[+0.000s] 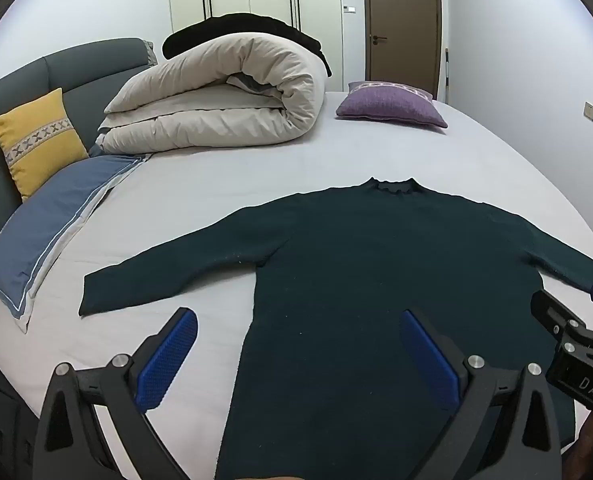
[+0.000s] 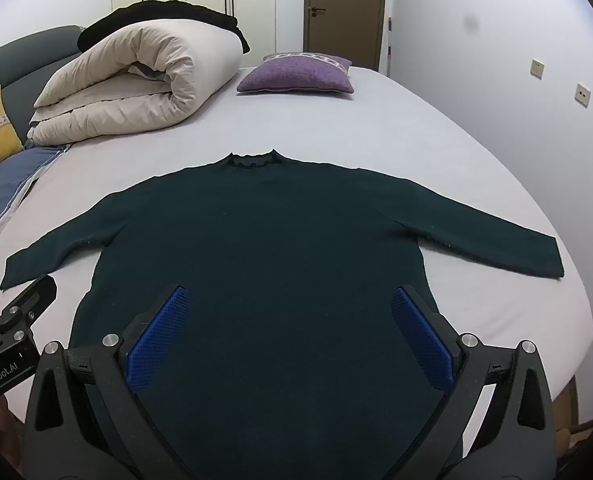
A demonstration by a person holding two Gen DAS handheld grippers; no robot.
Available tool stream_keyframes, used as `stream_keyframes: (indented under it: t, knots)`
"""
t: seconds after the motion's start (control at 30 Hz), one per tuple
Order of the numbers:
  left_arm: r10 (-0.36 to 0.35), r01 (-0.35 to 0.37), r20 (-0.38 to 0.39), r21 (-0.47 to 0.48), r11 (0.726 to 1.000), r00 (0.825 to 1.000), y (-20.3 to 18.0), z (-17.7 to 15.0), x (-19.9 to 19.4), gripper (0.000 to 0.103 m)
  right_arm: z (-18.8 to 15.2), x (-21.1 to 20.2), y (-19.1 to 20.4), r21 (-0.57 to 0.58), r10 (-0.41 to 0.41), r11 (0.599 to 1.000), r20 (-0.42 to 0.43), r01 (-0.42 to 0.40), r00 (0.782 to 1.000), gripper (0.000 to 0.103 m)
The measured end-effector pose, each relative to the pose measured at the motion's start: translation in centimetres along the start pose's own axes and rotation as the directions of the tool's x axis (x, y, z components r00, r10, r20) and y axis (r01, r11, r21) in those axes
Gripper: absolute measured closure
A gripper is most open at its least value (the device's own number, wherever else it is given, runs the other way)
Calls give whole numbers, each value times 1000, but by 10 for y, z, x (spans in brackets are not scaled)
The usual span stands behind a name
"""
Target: Fold small clothes
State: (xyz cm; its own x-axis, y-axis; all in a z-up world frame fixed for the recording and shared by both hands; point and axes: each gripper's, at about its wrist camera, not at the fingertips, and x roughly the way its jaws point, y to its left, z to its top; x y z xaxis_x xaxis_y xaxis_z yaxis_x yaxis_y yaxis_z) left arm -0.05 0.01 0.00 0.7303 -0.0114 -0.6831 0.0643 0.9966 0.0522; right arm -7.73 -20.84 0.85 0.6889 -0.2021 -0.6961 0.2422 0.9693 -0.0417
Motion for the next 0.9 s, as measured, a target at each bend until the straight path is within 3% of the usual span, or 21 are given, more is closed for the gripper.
stream_keyframes:
  t: [0.9]
  knots:
    - [6,-6,10,-1,1000,1000,-3,4,-2,0,-3,-3,-3,13,11,1000,2,-11,1000,0]
